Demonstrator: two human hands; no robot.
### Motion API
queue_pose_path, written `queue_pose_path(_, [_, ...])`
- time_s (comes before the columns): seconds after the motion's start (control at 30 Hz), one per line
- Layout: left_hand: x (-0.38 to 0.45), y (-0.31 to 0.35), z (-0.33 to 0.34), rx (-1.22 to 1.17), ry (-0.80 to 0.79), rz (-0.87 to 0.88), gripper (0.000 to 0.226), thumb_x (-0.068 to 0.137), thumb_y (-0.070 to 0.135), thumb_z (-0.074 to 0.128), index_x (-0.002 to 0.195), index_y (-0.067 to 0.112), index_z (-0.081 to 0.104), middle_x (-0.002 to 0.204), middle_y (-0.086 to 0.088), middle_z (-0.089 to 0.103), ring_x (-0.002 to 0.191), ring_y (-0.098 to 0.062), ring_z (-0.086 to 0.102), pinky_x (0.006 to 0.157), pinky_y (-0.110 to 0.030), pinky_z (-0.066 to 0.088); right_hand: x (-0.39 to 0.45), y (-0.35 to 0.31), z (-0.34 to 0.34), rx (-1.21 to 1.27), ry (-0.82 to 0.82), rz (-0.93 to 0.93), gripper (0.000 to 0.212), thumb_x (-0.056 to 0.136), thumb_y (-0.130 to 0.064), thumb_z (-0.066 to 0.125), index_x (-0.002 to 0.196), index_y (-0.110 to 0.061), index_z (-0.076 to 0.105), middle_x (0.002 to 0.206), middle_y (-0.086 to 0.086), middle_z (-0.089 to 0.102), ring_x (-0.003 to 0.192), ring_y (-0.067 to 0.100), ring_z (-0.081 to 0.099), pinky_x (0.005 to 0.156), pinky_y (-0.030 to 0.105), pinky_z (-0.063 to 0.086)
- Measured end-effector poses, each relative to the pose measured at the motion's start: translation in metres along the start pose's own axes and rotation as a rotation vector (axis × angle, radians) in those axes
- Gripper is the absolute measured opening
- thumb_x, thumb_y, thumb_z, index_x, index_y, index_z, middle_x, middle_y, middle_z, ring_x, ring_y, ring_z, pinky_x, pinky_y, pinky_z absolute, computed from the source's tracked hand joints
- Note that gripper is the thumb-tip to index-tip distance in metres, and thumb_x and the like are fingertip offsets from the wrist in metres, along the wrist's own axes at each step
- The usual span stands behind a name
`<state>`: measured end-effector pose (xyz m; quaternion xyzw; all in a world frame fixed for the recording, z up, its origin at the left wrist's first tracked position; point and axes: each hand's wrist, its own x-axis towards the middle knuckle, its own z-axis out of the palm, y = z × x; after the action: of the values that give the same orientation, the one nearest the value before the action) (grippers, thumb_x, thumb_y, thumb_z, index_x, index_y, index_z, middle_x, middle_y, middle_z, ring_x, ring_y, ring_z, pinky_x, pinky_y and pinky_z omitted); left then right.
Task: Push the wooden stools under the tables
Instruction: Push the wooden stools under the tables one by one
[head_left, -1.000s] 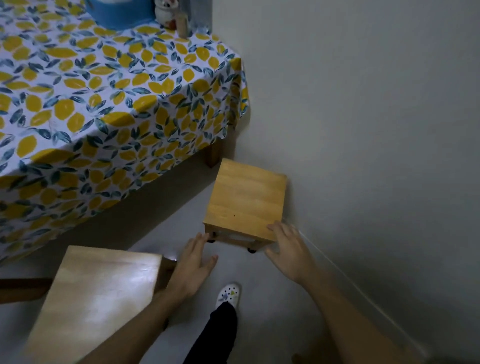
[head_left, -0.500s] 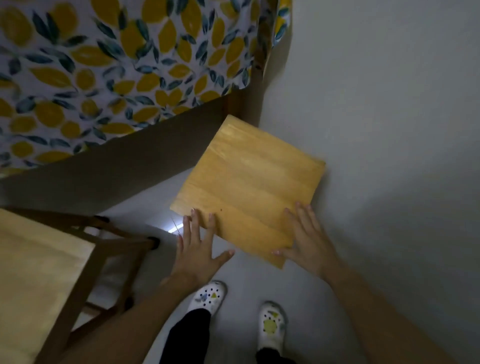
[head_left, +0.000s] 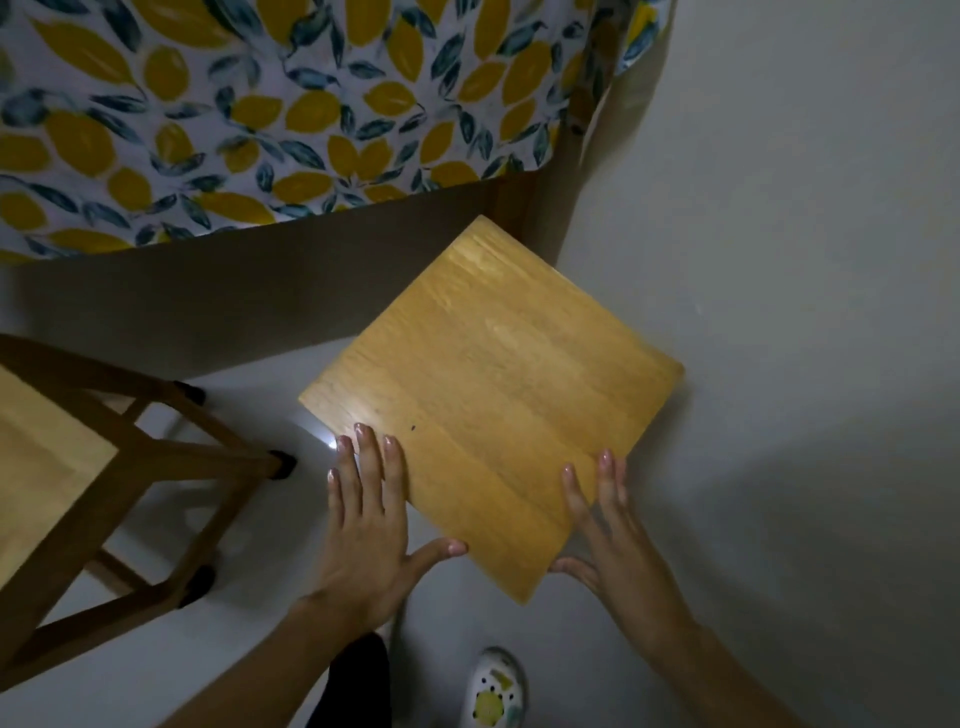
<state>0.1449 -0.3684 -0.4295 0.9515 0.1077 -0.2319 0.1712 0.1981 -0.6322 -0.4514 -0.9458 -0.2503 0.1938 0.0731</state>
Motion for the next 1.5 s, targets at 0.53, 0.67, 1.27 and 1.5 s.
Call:
queue_pose_path(0.53, [0.153, -0.090, -0.114, -0.059, 0.050, -0.001, 0.124, 0.055, 0.096, 0.023, 0.139, 0.027, -0.037, 0.146, -0.001, -0.047, 0.136, -0.020, -0.040, 0.113, -0.049, -0.017, 0.189, -0.052, -0.045, 0.061, 0.132, -0.052, 0.095, 0.076, -0.069, 0.039, 0.152, -0.013, 0.024, 0.158, 0.025, 0.012, 0.146, 0.037, 0.009, 0.110, 0.041, 0.027])
queue_pose_path(0.67, [0.209, -0.119, -0.157, 0.015, 0.019, 0.015, 0.126, 0.056, 0.096, 0.024, 0.140, 0.024, -0.037, 0.144, -0.004, -0.049, 0.135, -0.023, -0.042, 0.113, -0.053, -0.018, 0.255, -0.071, -0.063, 0.045, 0.166, -0.061, 0.095, 0.081, -0.076, 0.022, 0.149, -0.010, 0.032, 0.154, 0.031, 0.023, 0.142, 0.045, 0.020, 0.110, 0.043, 0.028])
queue_pose_path(1.27, [0.251, -0.147, -0.195, -0.084, 0.106, 0.101, 0.119, 0.072, 0.078, 0.049, 0.148, 0.018, -0.020, 0.155, -0.004, -0.030, 0.141, -0.017, -0.030, 0.116, -0.050, -0.016, 0.335, -0.091, -0.116, -0.058, 0.053, 0.021, 0.103, 0.072, -0.079, 0.014, 0.154, -0.020, -0.003, 0.162, 0.014, -0.011, 0.148, 0.032, -0.011, 0.119, 0.054, 0.005])
queue_pose_path(1.5, [0.145, -0.178, -0.156, -0.252, 0.295, -0.064, 0.089, 0.089, 0.061, 0.041, 0.151, 0.022, -0.009, 0.157, 0.003, -0.023, 0.143, -0.013, -0.024, 0.117, -0.042, -0.014, 0.278, -0.158, -0.095, 0.030, 0.119, -0.126, 0.095, 0.084, -0.078, 0.024, 0.155, -0.020, -0.002, 0.162, 0.005, -0.014, 0.148, 0.020, -0.018, 0.118, 0.040, -0.006])
